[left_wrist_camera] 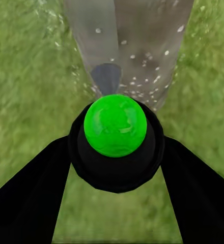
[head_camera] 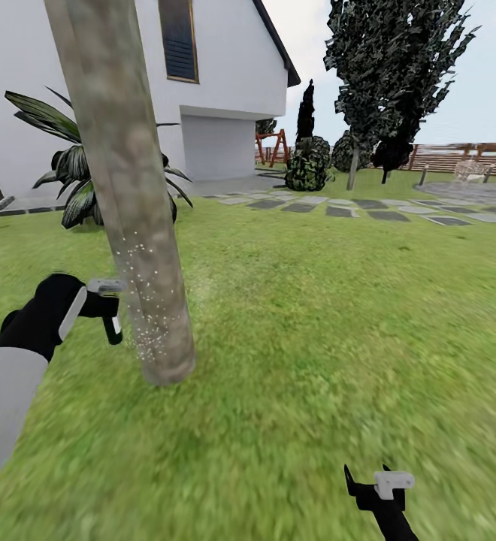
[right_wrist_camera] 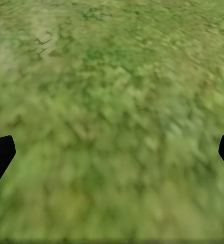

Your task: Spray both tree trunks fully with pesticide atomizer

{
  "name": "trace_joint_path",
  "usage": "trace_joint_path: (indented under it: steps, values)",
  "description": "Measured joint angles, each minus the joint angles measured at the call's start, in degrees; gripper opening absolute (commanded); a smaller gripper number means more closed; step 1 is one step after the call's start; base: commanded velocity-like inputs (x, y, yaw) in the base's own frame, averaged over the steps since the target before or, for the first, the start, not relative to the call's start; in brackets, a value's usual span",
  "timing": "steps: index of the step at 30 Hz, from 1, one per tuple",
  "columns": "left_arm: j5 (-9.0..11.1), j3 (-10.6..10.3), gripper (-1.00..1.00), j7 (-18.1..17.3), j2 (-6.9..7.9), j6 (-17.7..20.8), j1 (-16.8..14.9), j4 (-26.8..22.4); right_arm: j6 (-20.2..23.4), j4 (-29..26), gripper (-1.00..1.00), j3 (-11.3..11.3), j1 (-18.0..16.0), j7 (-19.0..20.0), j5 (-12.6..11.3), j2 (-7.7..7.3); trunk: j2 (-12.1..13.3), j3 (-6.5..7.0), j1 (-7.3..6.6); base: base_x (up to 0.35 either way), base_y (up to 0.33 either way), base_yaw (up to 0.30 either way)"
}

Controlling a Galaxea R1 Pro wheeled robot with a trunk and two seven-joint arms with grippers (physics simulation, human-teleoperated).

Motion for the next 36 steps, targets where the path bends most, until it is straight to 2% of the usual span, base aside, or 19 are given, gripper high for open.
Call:
trace_joint_path:
  steps: [4, 9, 11, 14, 16, 18, 19, 20, 21, 22, 23, 25, 26, 29, 31, 36]
  values:
    - [-0.1, 0.0, -1.0, 0.0, 0.0, -0.6, 2.9, 1.9, 0.0, 0.0, 1.0, 0.0, 0.0, 0.0, 0.0, 0.0, 0.0, 0.0, 0.0, 0.0, 0.0, 0.0]
    - [0.0, 0.1, -1.0, 0.0, -0.47, -1.6, 8.5, 1.6, 0.0, 0.0, 1.0, 0.0, 0.0, 0.0, 0.0, 0.01, 0.0, 0.0, 0.0, 0.0, 0.0, 0.0]
    - [-0.2, 0.2, -1.0, 0.6, -0.96, -4.3, 10.9, 1.8, 0.0, 0.0, 1.0, 0.0, 0.0, 0.0, 0.0, 0.01, 0.0, 0.0, 0.0, 0.0, 0.0, 0.0]
    - [-0.1, 0.2, -1.0, 1.0, -1.47, -7.7, 12.4, 3.1, 0.0, 0.0, 1.0, 0.0, 0.0, 0.0, 0.0, 0.03, 0.0, 0.0, 0.0, 0.0, 0.0, 0.0]
    - [0.1, 0.3, -1.0, 2.3, -3.45, -13.4, 14.2, 6.2, 0.0, 0.0, 1.0, 0.0, 0.0, 0.0, 0.0, 0.05, 0.0, -0.01, 0.0, 0.0, 0.0, 0.0]
    - [0.1, 0.5, -1.0, 4.5, -4.55, -14.7, 14.5, 8.3, 0.0, 0.0, 1.0, 0.0, 0.0, 0.0, 0.0, 0.02, 0.0, 0.0, 0.0, 0.0, 0.0, 0.0]
    - [0.4, 0.6, -1.0, 6.5, -5.56, -16.0, 14.5, 9.8, 0.0, 0.0, 1.0, 0.0, 0.0, 0.0, 0.0, 0.01, 0.0, 0.0, 0.0, 0.0, 0.0, 0.0]
    - [0.5, 0.7, -1.0, 9.9, -7.03, -19.4, 14.6, 12.2, 0.0, 0.0, 1.0, 0.0, 0.0, 0.0, 0.0, 0.0, 0.0, 0.0, 0.0, 0.0, 0.0, 0.0]
    - [0.5, 0.8, -1.0, 11.7, -7.74, -21.7, 14.6, 13.9, 0.0, 0.0, 1.0, 0.0, 0.0, 0.0, 0.0, 0.0, 0.0, 0.0, 0.0, 0.0, 0.0, 0.0]
    - [1.4, 0.9, -1.0, 12.6, -8.1, -23.6, 14.7, 15.3, 0.0, 0.0, 1.0, 0.0, 0.0, 0.0, 0.0, 0.0, 0.0, 0.0, 0.0, 0.0, 0.0, 0.0]
    - [3.3, 0.9, -1.0, 13.0, -8.31, -25.2, 15.3, 16.3, 0.0, 0.0, 1.0, 0.0, 0.0, 0.0, 0.0, 0.0, 0.0, 0.0, 0.0, 0.0, 0.0, 0.0]
    - [8.4, 0.9, -1.0, 13.7, -8.34, -28.5, 17.1, 16.9, 0.0, 0.0, 1.0, 0.0, 0.0, 0.0, 0.0, 0.0, 0.0, 0.0, 0.0, 0.0, -0.005, 0.0]
    - [9.6, 0.8, -1.0, 13.9, -8.28, -29.2, 17.4, 17.1, 0.0, 0.0, 1.0, 0.0, 0.0, 0.0, 0.0, 0.03, 0.0, 0.0, 0.0, 0.0, -0.114, 0.0]
    - [10.5, 0.7, -1.0, 14.0, -8.45, -29.9, 18.3, 17.3, 0.0, 0.0, 1.0, 0.0, 0.0, 0.0, 0.0, 0.08, 0.0, 0.0, 0.0, 0.023, -0.212, 0.0]
    - [10.5, 0.5, -1.0, 14.0, -8.53, -30.1, 19.7, 17.2, 0.0, 0.1, 1.0, 0.0, 0.0, 0.0, 0.0, 0.09, 0.0, 0.0, 0.0, 0.092, -0.261, 0.0]
    - [10.4, 0.5, -1.0, 13.9, -8.44, -30.2, 20.2, 17.4, 0.0, 0.1, 1.0, 0.0, 0.0, 0.0, 0.0, 0.09, 0.0, 0.0, 0.0, 0.12, -0.265, 0.0]
